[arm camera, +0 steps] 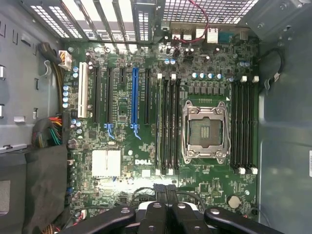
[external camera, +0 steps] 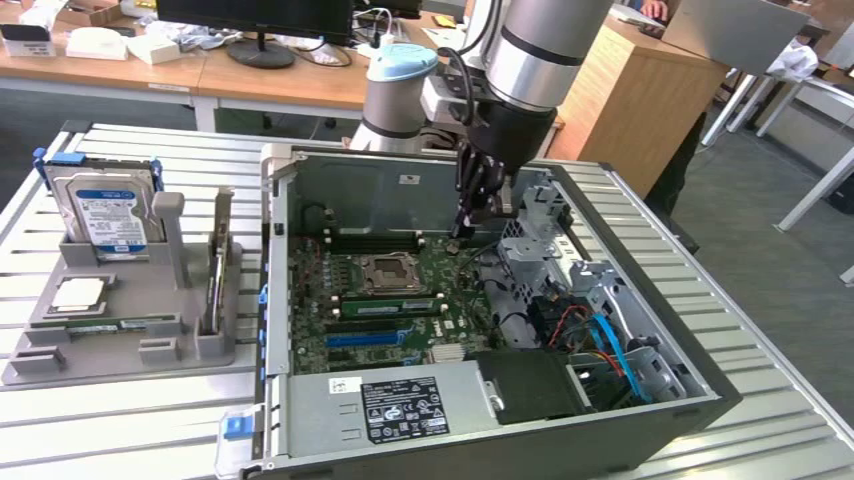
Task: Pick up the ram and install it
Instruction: 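Press down the ram until it locks into place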
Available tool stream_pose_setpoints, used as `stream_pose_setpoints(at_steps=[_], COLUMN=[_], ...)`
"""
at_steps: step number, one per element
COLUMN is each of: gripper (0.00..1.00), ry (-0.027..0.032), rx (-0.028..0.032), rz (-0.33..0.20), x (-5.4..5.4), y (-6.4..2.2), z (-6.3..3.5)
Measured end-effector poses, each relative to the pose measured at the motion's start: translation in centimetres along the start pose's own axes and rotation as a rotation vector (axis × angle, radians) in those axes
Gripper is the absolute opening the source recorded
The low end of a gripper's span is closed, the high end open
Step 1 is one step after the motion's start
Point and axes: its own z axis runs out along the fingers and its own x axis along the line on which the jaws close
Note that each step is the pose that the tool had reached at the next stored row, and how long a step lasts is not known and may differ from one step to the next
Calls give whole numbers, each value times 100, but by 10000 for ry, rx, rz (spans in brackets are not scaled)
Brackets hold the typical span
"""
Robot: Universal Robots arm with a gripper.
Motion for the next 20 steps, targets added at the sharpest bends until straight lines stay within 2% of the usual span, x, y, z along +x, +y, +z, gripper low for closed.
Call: stream_pose_setpoints(at_steps=[20], gripper=[10], ry=[1], rx=[0], rz=[0], x=[8], y=[-6], z=[190])
